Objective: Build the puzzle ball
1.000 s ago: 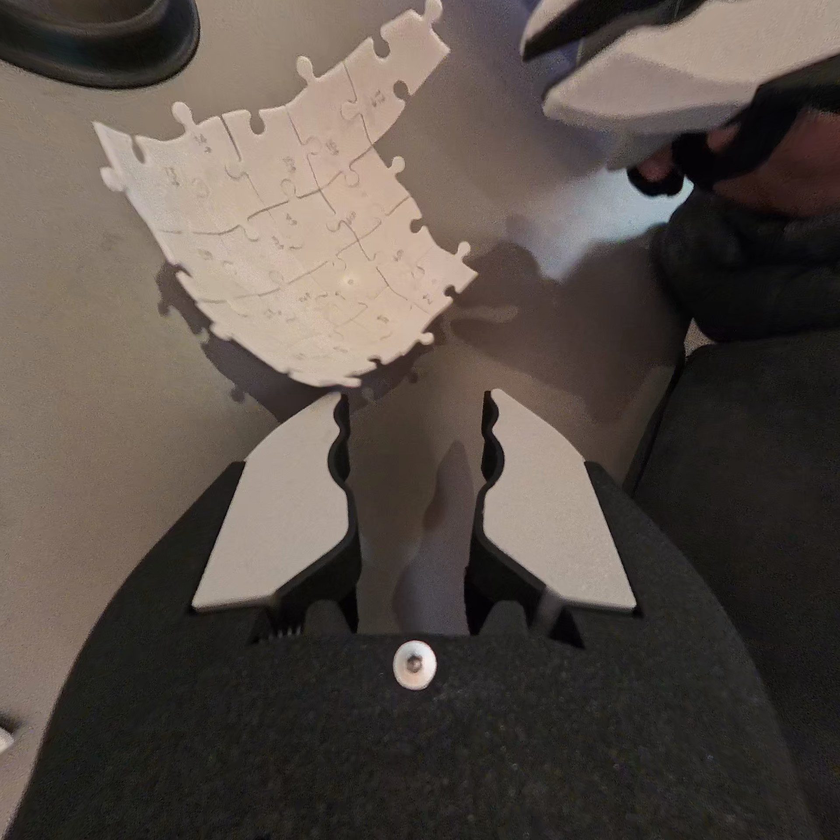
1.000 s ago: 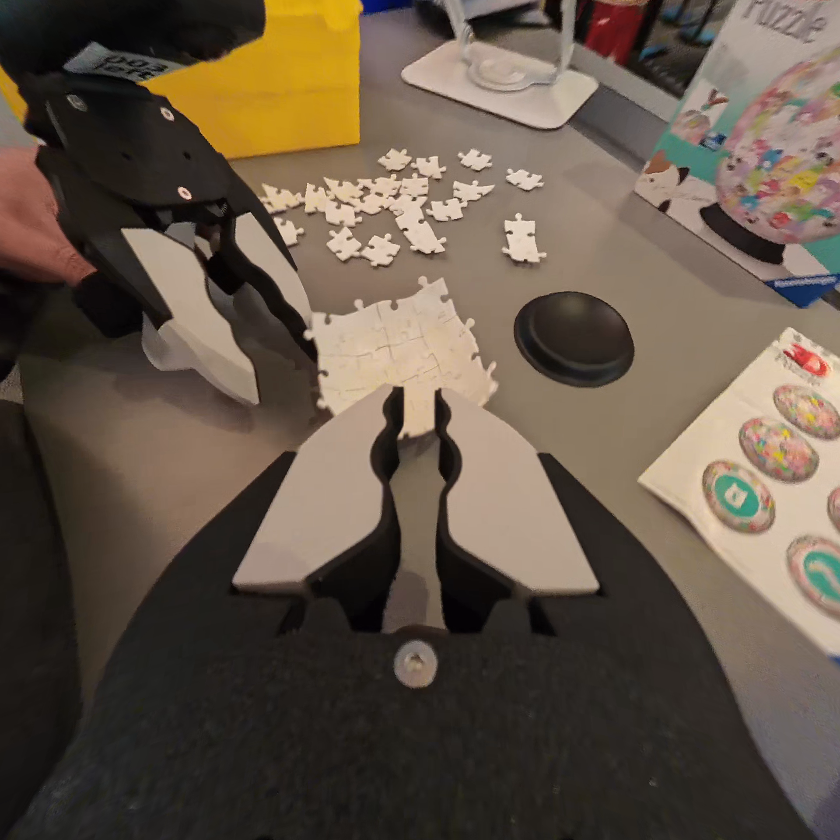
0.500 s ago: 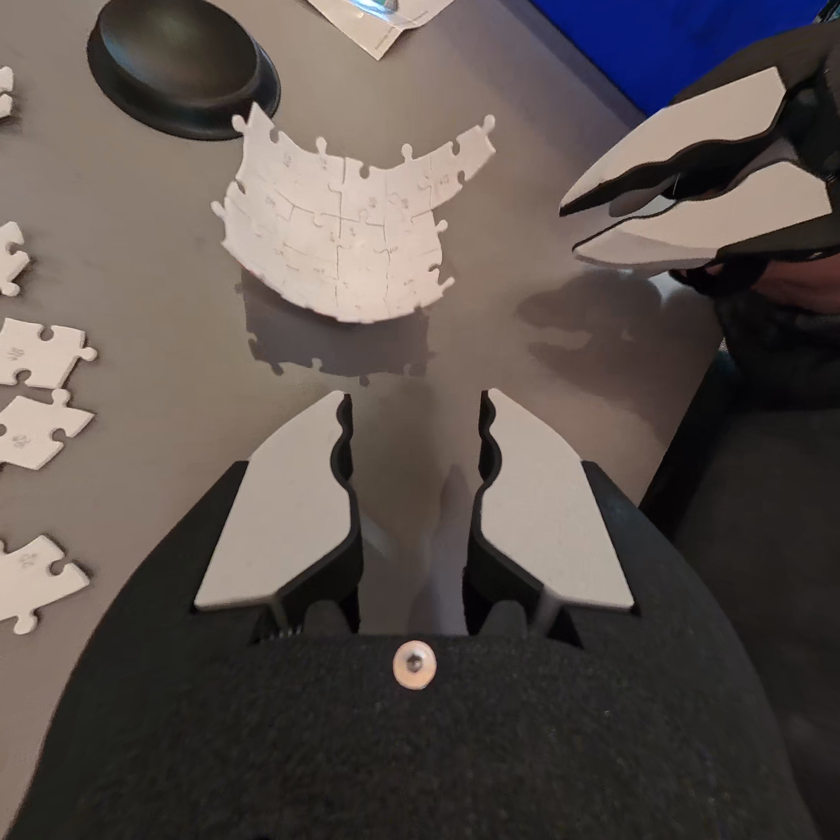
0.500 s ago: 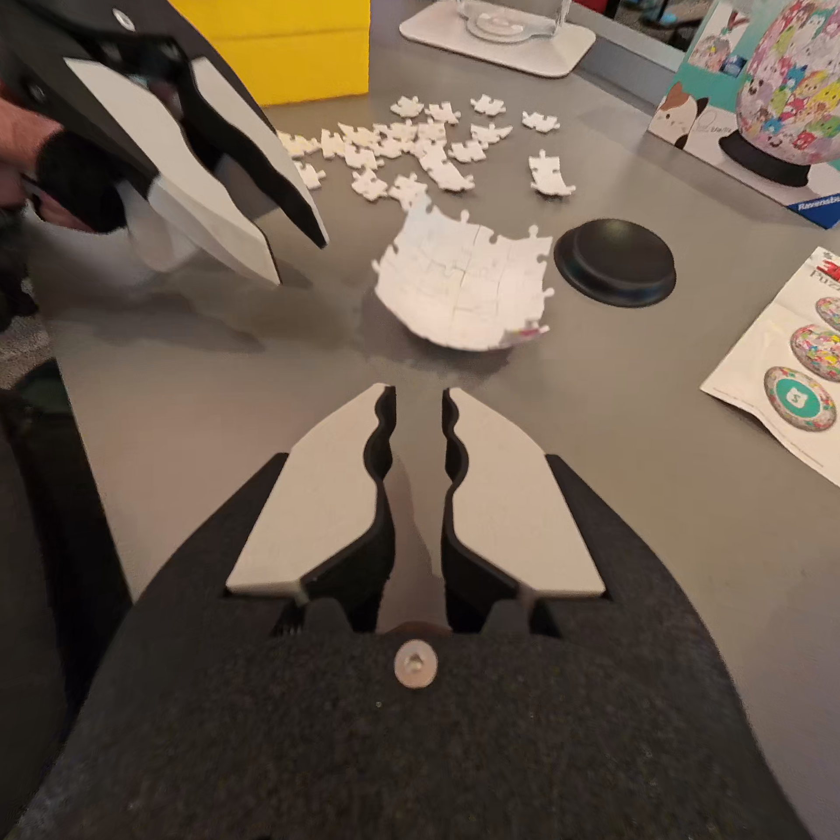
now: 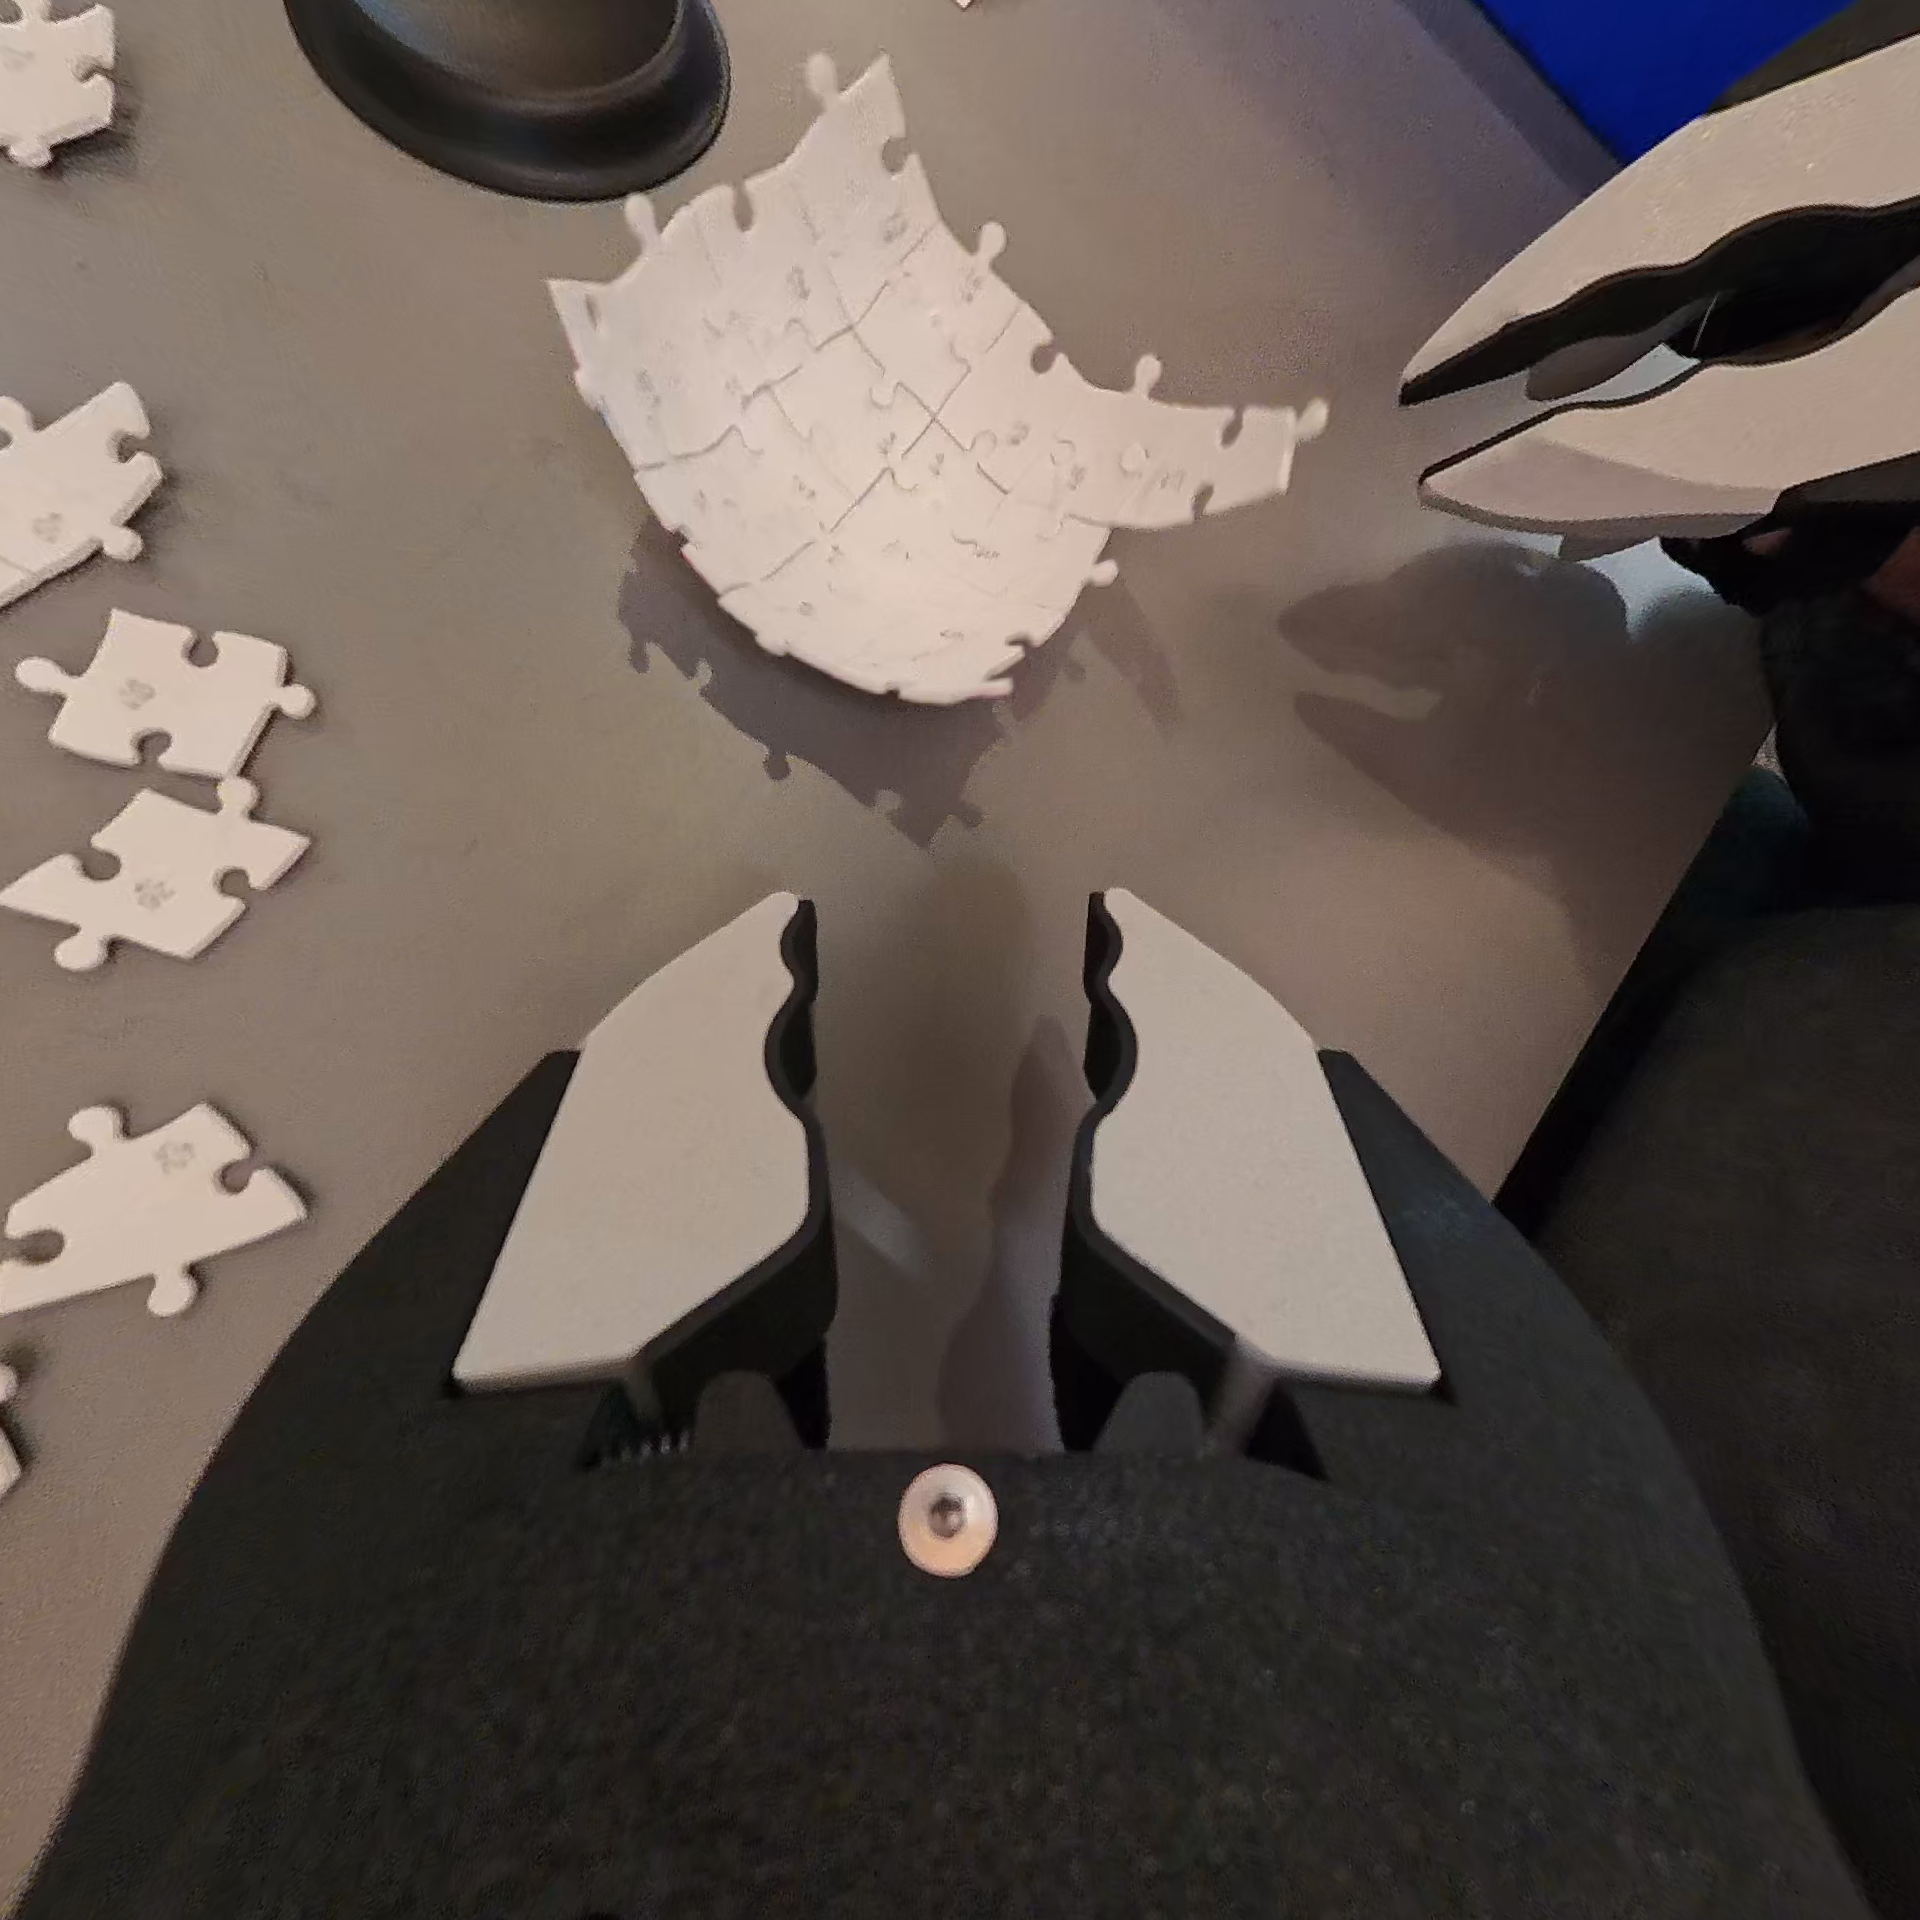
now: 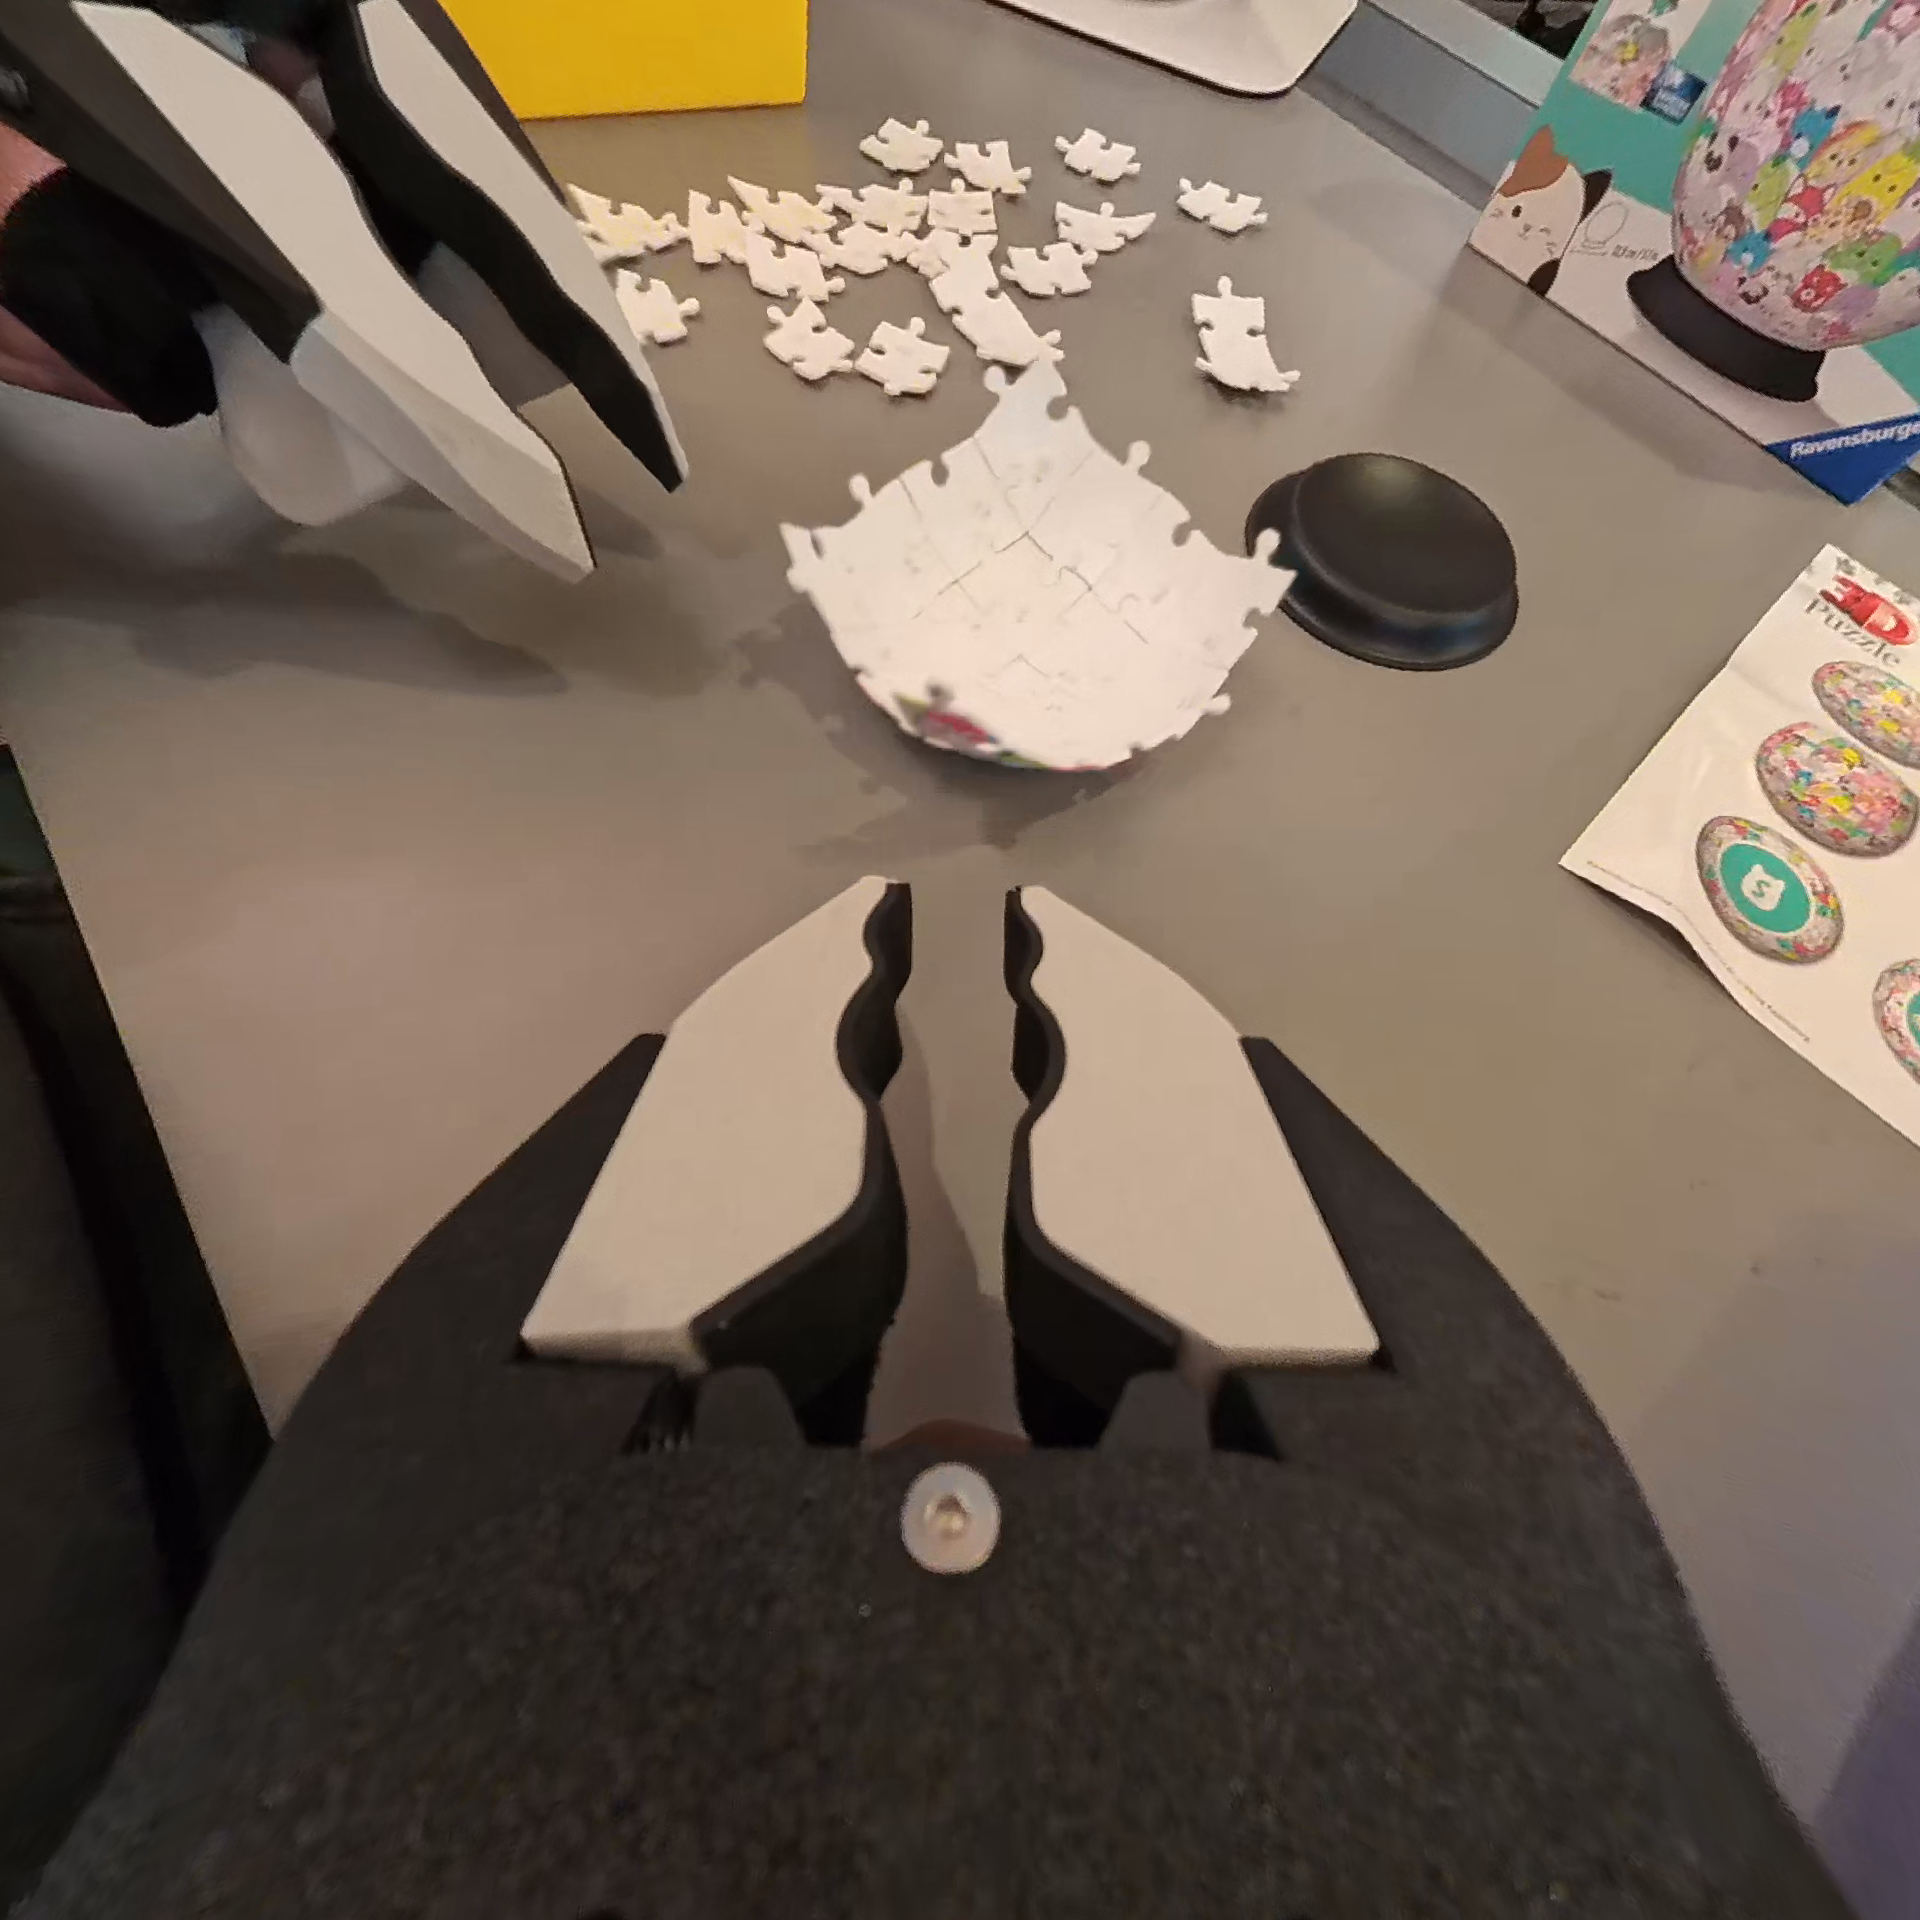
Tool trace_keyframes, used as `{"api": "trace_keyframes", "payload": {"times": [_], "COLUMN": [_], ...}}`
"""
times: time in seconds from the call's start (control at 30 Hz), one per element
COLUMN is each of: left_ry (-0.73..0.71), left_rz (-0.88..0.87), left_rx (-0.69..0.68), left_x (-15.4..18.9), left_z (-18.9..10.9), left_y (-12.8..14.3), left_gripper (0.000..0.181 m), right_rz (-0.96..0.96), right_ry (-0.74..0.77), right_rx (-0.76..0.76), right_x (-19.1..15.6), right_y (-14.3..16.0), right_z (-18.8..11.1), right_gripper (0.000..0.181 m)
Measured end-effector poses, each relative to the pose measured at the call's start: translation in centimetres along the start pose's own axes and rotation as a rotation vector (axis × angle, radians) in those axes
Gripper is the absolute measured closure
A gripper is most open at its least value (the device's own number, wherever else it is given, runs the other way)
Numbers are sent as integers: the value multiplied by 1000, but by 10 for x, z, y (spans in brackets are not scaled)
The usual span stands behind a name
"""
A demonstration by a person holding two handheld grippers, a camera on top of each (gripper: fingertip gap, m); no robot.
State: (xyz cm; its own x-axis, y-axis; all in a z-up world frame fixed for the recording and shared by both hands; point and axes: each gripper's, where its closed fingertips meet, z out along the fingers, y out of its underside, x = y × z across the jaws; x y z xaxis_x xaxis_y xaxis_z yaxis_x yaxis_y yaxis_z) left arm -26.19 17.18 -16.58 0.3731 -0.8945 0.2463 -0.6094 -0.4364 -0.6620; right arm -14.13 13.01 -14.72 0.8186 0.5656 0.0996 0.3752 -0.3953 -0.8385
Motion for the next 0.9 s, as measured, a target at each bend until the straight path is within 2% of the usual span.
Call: {"api": "trace_keyframes", "payload": {"times": [0.17, 0.4, 0.63, 0.8, 0.9], "left_ry": [-9, -124, -117, -153, -174], "left_rz": [-4, 23, 31, 15, 10], "left_rx": [44, 52, 52, 28, 98], "left_x": [11, 8, 9, -5, -10], "left_z": [-17, -37, -34, -33, -40], "left_y": [8, 30, 31, 44, 39], "left_gripper": [133, 131, 130, 120, 118], "right_rz": [-3, 22, -11, -7, -21], "right_ry": [9, 10, -20, -65, -83], "right_rx": [1, 10, -19, 18, 25], "right_x": [3, 5, -4, -12, -13], "right_y": [2, 3, 5, -10, -12], "right_z": [-2, -5, 4, 6, 12], "right_gripper": [164, 165, 164, 160, 158]}}
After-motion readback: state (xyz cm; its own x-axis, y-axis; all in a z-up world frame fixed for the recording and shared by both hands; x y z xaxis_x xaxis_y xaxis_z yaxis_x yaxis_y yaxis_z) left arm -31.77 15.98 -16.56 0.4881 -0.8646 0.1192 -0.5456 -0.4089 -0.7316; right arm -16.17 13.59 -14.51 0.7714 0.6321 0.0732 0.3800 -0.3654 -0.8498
